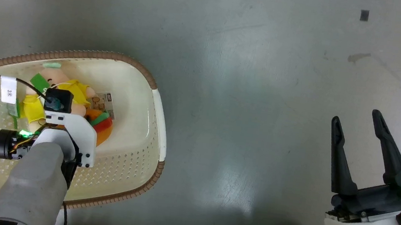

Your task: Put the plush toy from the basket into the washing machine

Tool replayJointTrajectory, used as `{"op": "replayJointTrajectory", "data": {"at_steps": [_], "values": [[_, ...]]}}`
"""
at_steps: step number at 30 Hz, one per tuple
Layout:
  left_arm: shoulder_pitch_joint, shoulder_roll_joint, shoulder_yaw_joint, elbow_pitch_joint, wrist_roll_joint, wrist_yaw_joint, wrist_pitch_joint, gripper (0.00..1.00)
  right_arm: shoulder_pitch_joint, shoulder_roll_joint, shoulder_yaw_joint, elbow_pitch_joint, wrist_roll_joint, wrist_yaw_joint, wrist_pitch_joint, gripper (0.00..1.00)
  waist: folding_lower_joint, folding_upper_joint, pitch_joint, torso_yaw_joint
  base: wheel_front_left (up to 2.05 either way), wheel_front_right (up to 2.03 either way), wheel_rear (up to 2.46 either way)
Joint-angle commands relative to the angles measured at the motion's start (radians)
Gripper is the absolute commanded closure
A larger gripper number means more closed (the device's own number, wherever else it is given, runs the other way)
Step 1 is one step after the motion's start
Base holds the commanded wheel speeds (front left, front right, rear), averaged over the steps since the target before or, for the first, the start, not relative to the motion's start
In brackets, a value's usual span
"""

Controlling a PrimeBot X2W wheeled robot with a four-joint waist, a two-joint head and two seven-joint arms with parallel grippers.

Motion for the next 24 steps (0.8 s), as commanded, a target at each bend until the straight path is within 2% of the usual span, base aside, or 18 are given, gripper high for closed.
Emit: {"op": "replayJointTrajectory", "data": {"at_steps": [1,13,14,15,24], "values": [[-0.014,0.002,-0.003,0.004,-0.004,0.001,0.007,0.0,-0.002,0.004,-0.002,-0.008,-0.001,-0.001,-0.005,0.0,0.0,0.0,0.01,-0.001,0.0,0.0,0.0],[-0.04,-0.013,-0.024,0.004,-0.013,-0.001,0.025,0.0,0.008,0.004,-0.005,-0.031,-0.008,-0.001,-0.005,0.0,0.0,0.0,0.048,0.006,0.0,0.0,0.0],[-0.042,-0.015,-0.025,0.004,-0.015,-0.003,0.027,0.72,0.008,0.004,-0.006,-0.033,-0.009,-0.001,-0.005,0.0,0.0,0.0,0.05,0.007,0.0,0.0,0.0],[-0.043,-0.016,-0.026,0.004,-0.017,-0.005,0.026,1.0,0.008,0.004,-0.006,-0.035,-0.009,-0.001,-0.005,0.0,0.0,0.0,0.051,0.008,0.0,0.0,0.0],[-0.032,-0.019,-0.033,0.004,-0.033,-0.016,0.017,1.0,0.001,0.004,-0.004,-0.03,-0.01,-0.001,-0.005,0.0,0.0,0.0,0.037,0.011,0.0,0.0,0.0]]}}
